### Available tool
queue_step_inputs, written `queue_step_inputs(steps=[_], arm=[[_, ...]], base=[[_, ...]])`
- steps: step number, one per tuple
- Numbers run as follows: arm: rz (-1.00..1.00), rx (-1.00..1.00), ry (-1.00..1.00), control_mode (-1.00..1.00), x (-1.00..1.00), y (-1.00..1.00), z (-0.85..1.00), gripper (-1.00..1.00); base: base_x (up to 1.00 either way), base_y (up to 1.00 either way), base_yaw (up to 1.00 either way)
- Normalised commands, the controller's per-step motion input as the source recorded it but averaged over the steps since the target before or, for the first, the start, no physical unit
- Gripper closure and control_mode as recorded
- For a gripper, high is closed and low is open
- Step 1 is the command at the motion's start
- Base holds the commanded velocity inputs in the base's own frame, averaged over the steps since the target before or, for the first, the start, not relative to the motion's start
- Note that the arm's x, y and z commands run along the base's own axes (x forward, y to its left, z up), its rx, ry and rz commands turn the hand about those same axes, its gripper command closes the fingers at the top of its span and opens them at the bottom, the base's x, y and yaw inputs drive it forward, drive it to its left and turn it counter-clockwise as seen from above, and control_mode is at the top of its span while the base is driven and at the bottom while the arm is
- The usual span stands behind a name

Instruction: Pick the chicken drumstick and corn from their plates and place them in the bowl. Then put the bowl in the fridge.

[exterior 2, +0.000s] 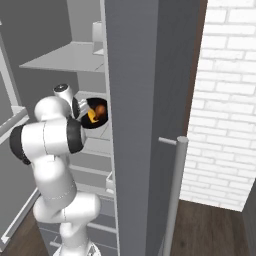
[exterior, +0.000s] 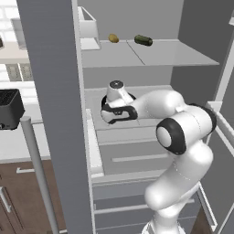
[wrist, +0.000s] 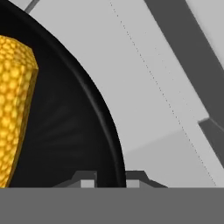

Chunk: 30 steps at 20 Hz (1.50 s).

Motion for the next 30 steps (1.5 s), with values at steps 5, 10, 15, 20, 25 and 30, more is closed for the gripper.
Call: queue_step_inputs(steps=[5, 10, 15, 20, 25, 30], arm=[[0.19, 0.00, 0.01, -1.00, 0.51, -0.32, 0.00, 1.00], [0.17, -0.02, 0.01, -1.00, 0.42, -0.16, -0.06, -1.00], [0.15, -0.04, 0.00, -1.00, 0.04, -0.17, 0.00, -1.00], [0.16, -0.05, -0.10, -1.00, -0.43, -0.24, 0.15, -1.00], [0.13, -0.09, -0.21, -1.00, -0.73, -0.24, 0.29, -1.00], [0.01, 0.00, -0.09, -1.00, -0.60, -0.67, 0.53, -1.00]], base=[[0.00, 0.00, 0.00], [0.00, 0.00, 0.00], [0.00, 0.00, 0.00], [0.00, 0.00, 0.00], [0.00, 0.00, 0.00], [0.00, 0.00, 0.00]])
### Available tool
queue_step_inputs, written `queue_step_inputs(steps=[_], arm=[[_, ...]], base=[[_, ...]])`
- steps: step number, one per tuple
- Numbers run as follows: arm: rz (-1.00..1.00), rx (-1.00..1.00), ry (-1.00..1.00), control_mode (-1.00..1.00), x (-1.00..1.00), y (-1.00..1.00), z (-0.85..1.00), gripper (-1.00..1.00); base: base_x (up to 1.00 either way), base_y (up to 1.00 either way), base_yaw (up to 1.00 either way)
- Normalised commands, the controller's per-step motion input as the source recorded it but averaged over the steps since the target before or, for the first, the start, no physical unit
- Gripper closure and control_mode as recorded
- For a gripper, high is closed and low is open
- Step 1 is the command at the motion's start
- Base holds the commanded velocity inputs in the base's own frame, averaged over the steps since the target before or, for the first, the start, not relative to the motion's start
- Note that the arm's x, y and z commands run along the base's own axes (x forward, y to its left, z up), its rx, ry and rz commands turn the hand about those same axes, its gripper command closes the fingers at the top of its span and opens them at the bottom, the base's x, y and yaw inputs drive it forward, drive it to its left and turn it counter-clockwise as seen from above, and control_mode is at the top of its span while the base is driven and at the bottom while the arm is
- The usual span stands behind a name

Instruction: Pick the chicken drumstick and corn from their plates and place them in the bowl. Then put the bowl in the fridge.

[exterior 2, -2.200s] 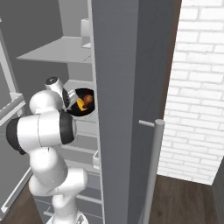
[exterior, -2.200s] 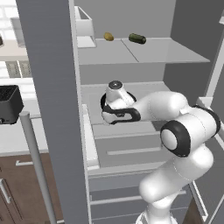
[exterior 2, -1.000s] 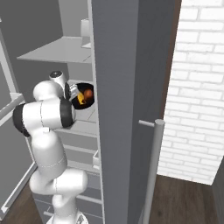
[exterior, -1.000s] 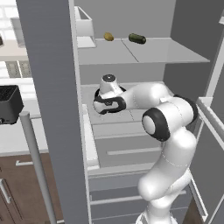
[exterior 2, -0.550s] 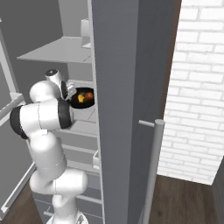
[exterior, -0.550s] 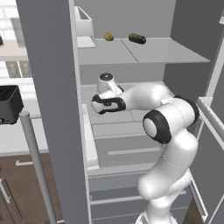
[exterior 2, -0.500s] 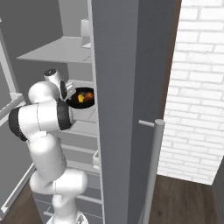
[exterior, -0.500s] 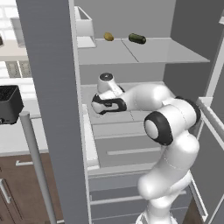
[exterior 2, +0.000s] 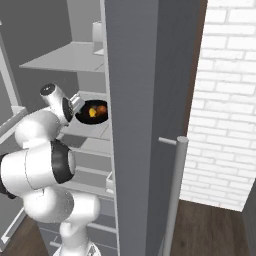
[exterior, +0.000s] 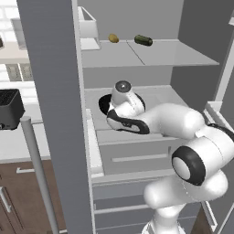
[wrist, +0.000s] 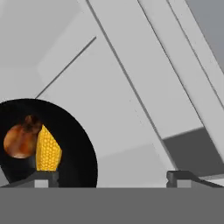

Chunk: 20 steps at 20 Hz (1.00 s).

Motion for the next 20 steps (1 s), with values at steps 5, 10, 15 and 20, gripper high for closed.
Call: queue_step_inputs(steps=[5, 10, 15, 20], arm=[[0.00, 0.00, -0.01, -1.00, -0.74, -0.68, 0.35, -1.00], [-0.02, 0.00, 0.00, -1.00, -0.97, -0.45, 0.41, -1.00], [-0.05, 0.00, 0.00, -1.00, -1.00, -0.59, 0.18, -1.00], [-0.17, 0.02, 0.00, -1.00, -1.00, -0.35, 0.00, -1.00]], base=[[0.00, 0.00, 0.00], [0.00, 0.00, 0.00], [0.00, 0.00, 0.00], [0.00, 0.00, 0.00]])
